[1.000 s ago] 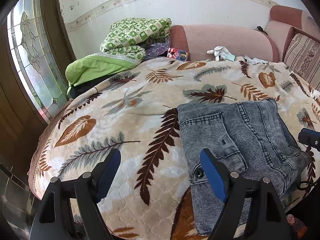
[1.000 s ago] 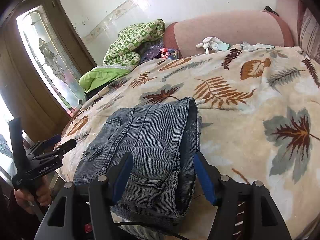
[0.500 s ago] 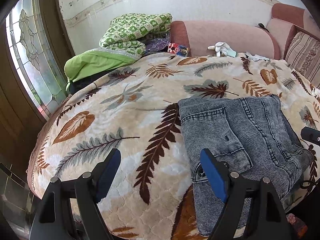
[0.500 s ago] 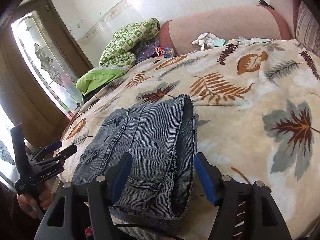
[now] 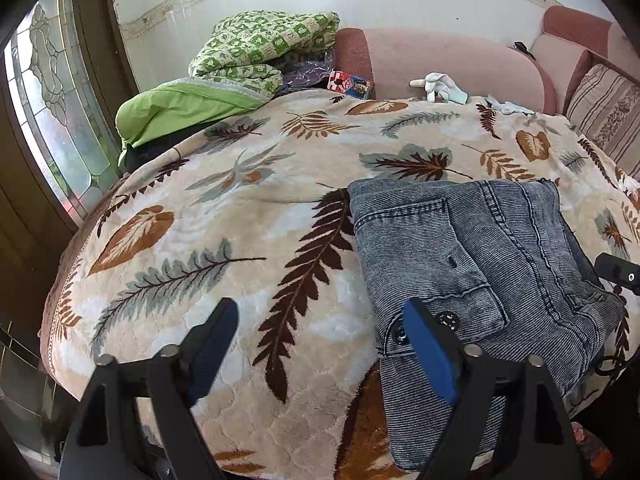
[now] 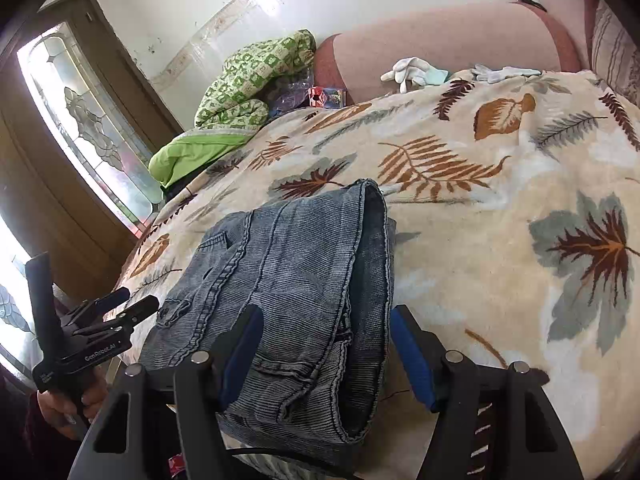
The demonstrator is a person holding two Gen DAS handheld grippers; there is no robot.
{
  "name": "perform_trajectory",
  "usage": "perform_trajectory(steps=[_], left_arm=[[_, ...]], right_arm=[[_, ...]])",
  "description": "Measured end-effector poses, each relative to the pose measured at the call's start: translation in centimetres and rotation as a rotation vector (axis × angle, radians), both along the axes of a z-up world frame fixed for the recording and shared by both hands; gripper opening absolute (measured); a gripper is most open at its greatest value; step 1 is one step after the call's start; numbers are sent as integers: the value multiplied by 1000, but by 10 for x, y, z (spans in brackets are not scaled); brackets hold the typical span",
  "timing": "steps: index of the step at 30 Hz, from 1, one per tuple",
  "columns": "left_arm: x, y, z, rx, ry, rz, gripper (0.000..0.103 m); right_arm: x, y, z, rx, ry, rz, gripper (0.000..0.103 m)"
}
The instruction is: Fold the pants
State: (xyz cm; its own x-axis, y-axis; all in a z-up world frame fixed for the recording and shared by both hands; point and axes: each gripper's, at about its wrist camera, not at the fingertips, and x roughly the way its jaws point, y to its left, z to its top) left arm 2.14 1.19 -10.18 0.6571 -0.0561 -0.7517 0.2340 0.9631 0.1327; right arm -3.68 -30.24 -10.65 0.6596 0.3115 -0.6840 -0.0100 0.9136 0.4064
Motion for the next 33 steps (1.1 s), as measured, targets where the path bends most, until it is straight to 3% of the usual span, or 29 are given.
perform_trajectory(steps=[6,33], left_arm=[[3,1,0,-42,33,-23,90],[18,-16,-4,-29,46,-66,90]], right_arm=[[2,2,-4,5,14,7,69],[7,1,-10,20,39,-2,72]])
